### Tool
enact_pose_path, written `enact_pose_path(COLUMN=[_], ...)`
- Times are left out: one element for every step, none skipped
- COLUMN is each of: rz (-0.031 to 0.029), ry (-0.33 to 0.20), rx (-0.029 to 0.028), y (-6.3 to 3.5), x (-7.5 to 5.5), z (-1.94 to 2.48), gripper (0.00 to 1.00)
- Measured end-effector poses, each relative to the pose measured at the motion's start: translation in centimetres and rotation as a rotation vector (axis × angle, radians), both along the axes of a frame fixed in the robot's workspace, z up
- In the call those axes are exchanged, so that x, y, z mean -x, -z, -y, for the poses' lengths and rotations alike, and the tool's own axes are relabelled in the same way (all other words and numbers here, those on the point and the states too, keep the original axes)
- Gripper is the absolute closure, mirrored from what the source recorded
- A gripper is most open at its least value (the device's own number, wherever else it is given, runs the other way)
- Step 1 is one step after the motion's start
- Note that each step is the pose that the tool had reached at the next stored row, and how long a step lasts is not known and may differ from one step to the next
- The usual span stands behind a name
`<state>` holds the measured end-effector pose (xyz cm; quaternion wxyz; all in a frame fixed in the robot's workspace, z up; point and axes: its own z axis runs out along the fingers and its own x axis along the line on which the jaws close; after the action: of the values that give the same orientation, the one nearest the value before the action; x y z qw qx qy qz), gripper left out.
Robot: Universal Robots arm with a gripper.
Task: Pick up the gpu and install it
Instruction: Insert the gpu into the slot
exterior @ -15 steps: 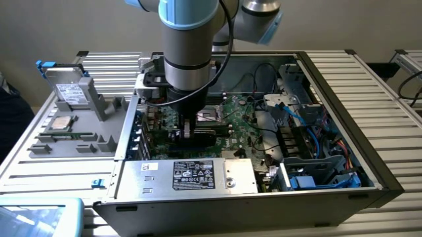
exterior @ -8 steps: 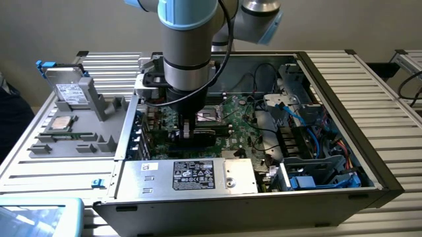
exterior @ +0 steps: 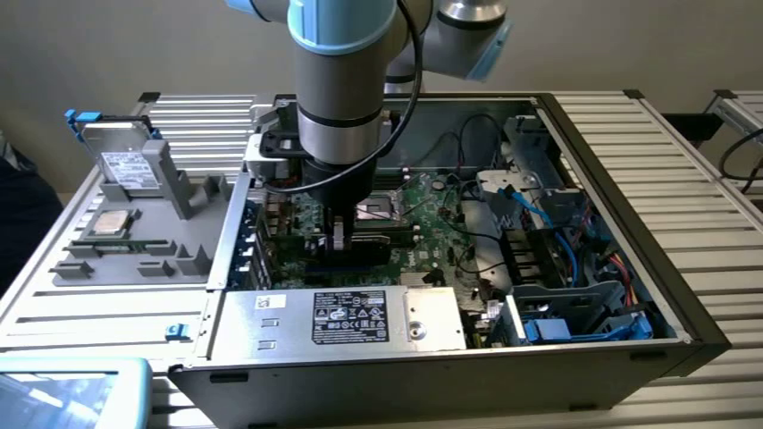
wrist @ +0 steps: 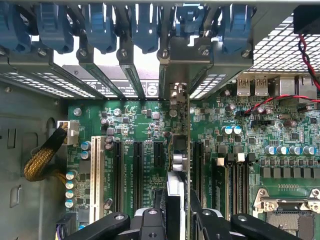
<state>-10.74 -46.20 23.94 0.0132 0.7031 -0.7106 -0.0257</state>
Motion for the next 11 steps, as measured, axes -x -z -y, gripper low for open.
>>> enact_pose_path(rz=[0.0000,0.0002,0.0000,-0.0001,-0.0001,-0.0001,-0.0001,-0.0001,-0.0001,-0.0001,-0.0001], ry=[0.000,0.000,0.000,0.000,0.000,0.000,0.000,0.000,0.000,0.000,0.000], rx=[0.0001,0.0000,0.0000,-0.0001,-0.0001,-0.0001,-0.0001,-0.0001,-0.0001,-0.0001,-0.0001], y=[0.01,0.02,0.03,0.04,0.04,0.04,0.04,0.04,0.04,0.04,0.04], x=[0.01,0.04,0.06,0.07,0.08,0.08,0.08,0.08,0.08,0.08,0.08], z=[0.00,0.00,0.00,0.00,0.00,0.00,0.00,0.00,0.00,0.00,0.00], gripper=[0.72,0.72,0.72,0.72,0.72,0.72,0.72,0.72,0.72,0.72,0.72])
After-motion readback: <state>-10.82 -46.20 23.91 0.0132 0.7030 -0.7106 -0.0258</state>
